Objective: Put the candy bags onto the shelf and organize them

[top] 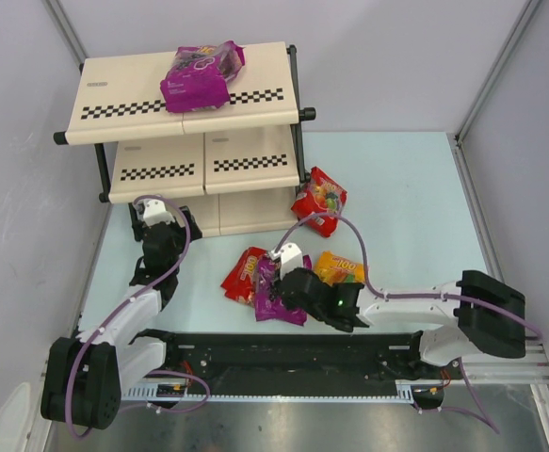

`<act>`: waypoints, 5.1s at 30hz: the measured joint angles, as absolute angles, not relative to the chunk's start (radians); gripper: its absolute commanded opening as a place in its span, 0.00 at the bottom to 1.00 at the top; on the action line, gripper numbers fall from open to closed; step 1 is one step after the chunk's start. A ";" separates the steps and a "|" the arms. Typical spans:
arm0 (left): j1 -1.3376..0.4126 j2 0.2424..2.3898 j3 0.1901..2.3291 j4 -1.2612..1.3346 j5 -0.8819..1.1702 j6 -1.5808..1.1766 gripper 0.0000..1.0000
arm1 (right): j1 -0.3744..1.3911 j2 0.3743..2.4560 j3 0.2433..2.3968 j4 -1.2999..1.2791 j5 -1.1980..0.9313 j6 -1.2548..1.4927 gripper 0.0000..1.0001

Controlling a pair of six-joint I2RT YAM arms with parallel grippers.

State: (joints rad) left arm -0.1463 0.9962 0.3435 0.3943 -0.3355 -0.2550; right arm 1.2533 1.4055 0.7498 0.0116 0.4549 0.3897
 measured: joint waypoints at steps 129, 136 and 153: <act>-0.650 1.353 2.346 -0.879 -0.107 -0.085 0.00 | 1.262 0.522 0.647 -0.501 0.728 0.546 0.56; -0.386 1.376 2.346 -0.879 0.143 -0.142 0.00 | 1.245 0.509 0.647 -0.520 0.729 0.543 0.57; 0.271 1.261 2.141 -0.710 0.567 -0.295 0.00 | 1.172 0.575 0.647 -0.495 0.670 0.491 0.58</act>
